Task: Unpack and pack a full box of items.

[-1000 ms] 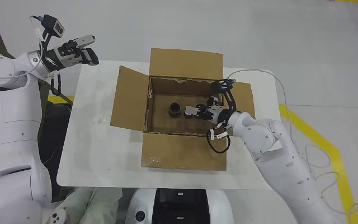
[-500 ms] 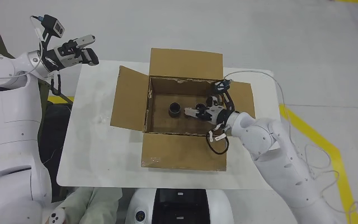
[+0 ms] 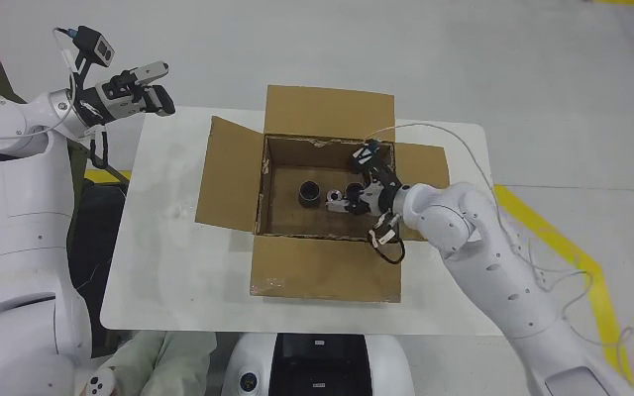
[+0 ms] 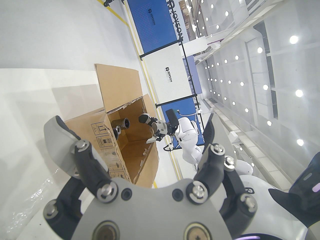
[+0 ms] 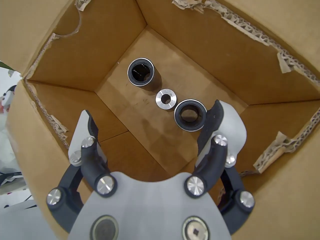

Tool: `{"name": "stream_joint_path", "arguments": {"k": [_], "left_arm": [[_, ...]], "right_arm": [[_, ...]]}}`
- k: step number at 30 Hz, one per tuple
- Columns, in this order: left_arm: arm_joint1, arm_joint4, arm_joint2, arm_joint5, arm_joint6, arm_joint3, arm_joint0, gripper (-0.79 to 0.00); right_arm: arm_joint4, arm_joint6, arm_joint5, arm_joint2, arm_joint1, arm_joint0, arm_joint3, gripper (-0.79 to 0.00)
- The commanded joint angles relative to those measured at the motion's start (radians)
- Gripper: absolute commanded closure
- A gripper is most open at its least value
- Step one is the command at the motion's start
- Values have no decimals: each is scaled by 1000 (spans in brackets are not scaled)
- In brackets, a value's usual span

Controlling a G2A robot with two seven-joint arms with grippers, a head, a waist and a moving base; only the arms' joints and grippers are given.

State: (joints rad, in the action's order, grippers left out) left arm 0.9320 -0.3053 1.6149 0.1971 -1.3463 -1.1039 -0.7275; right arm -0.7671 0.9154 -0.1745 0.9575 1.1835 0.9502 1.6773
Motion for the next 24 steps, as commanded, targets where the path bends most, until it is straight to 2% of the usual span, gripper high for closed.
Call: {"name": "stream_joint_path", "arguments": {"k": [1,8,21,24], "left_arm": [[0,0,0,0,0,0,0,-785],[0,0,0,0,0,0,0,-785],[0,0,0,0,0,0,0,-785],[0,0,0,0,0,0,0,-785]], "right_arm": [[-24,18,-22,-6,0,-17,-6,-785],[-83,14,-113,-18,-2,-41,-19,-785],[-82,8,-119,-20,-2,-37,-19,-785],[-113,12,-149,-33,-3,-34,-14,-785]]}}
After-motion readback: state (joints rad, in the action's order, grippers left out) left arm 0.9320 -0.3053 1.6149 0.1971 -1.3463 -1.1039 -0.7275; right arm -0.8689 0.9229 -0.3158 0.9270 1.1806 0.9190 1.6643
